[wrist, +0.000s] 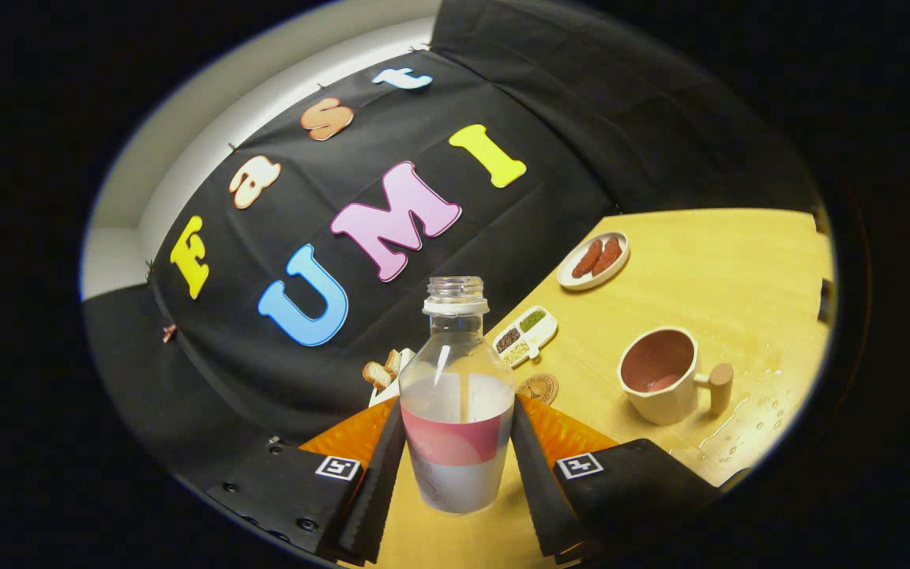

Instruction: Take the bottle from table, then pour the juice into the cup, finally place the bottle on the coaster

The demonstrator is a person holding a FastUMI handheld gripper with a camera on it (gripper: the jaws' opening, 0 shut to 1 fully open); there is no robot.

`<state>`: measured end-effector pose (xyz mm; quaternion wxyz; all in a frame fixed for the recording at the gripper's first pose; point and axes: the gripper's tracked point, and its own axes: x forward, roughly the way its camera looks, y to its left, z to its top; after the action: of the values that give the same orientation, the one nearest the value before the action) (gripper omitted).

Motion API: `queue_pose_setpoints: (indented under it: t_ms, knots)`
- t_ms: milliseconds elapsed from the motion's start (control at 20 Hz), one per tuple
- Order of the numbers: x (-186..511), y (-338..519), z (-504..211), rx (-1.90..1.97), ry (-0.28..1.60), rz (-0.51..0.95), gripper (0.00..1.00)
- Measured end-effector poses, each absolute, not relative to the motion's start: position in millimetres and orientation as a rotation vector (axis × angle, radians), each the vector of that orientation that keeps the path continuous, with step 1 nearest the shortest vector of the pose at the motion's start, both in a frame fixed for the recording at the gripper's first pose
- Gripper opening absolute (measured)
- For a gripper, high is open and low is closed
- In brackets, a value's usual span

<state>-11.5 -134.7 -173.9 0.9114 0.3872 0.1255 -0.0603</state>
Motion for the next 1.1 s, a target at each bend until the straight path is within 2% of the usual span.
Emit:
queue_pose_setpoints:
  t_ms: [1100]
  knots:
    - [-13,-159,-212,1.39,0.329,-0.146,0.75]
